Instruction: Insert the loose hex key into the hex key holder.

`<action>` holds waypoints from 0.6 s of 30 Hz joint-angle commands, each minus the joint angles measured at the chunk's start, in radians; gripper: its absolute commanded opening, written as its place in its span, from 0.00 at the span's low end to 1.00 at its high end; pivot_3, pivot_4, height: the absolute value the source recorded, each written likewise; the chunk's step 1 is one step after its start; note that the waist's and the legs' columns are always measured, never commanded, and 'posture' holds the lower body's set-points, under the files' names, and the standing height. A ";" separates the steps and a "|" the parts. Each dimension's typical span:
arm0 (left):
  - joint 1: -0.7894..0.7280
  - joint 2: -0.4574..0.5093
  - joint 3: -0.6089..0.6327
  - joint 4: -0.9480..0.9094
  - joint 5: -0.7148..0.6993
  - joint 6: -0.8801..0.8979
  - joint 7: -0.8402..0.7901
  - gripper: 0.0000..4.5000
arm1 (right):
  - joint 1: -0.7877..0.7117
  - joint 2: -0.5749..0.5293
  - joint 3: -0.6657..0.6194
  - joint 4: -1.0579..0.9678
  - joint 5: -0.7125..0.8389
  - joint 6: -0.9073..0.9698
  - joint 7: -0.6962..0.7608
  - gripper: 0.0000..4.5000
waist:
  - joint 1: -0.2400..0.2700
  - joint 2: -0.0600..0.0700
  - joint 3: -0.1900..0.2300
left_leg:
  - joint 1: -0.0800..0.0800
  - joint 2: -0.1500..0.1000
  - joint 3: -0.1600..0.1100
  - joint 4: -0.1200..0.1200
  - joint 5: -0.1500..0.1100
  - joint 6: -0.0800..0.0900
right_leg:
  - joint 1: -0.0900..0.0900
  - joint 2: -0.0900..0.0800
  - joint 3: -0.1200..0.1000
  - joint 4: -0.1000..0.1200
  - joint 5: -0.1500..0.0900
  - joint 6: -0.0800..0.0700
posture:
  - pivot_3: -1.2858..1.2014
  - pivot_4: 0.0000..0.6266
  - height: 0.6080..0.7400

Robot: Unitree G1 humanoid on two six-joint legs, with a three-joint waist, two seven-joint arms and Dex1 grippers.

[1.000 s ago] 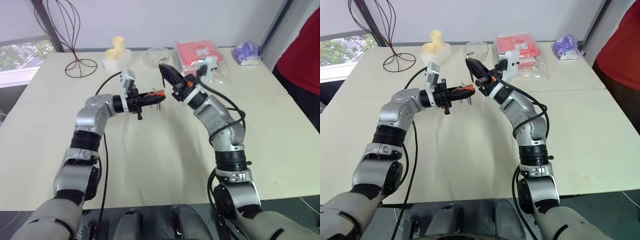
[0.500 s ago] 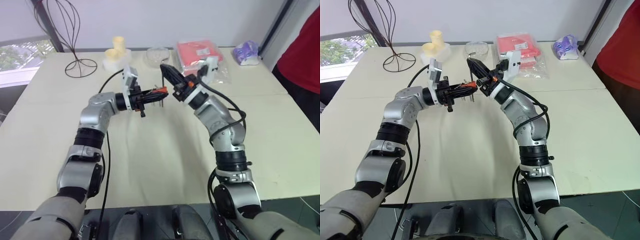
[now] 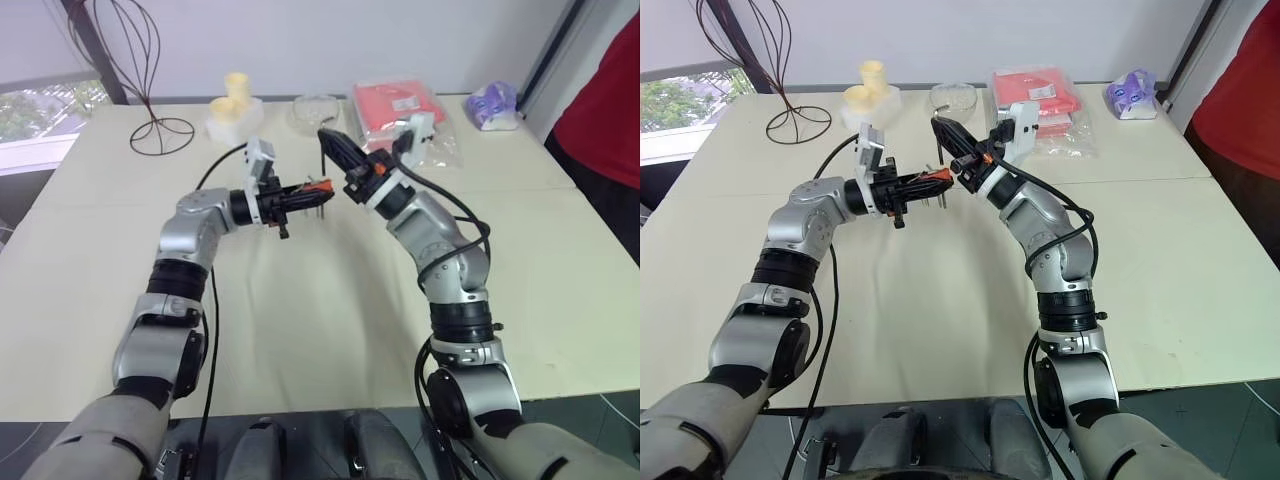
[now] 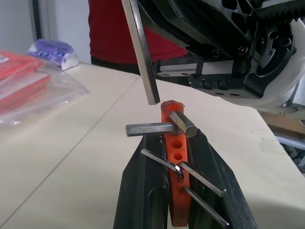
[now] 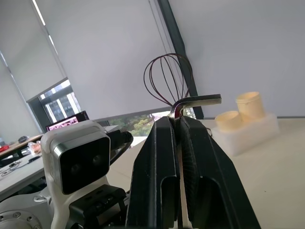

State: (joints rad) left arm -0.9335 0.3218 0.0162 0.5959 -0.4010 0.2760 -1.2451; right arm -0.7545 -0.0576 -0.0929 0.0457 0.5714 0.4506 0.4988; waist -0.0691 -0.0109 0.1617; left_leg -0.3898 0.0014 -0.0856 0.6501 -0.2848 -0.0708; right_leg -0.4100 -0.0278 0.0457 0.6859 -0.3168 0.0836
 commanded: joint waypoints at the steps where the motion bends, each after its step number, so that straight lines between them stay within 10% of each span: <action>1: -0.035 0.011 0.022 -0.005 -0.004 -0.019 0.005 0.00 | -0.019 0.004 -0.003 -0.018 0.011 -0.020 0.008 0.01 | 0.000 0.000 0.000 | 0.000 0.000 0.000 0.000 0.000 0.000 | 0.000 0.000 0.000 0.000 0.000 0.000 | 0.52 0.24 1.00; 18: -0.021 0.025 0.027 -0.020 -0.012 -0.016 0.013 0.00 | -0.008 0.001 -0.002 -0.010 0.006 -0.026 0.013 0.01 | 0.000 0.000 0.000 | 0.000 0.000 0.000 0.000 0.000 0.000 | 0.000 0.000 0.000 0.000 0.000 0.000 | 0.52 0.24 1.00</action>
State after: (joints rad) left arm -0.9428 0.3369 0.0190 0.6094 -0.4015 0.2732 -1.2350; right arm -0.7544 -0.0584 -0.0929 0.0457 0.5713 0.4443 0.5056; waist -0.0694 -0.0109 0.1617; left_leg -0.3898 0.0014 -0.0856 0.6501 -0.2848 -0.0708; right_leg -0.4100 -0.0278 0.0456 0.6860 -0.3168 0.0836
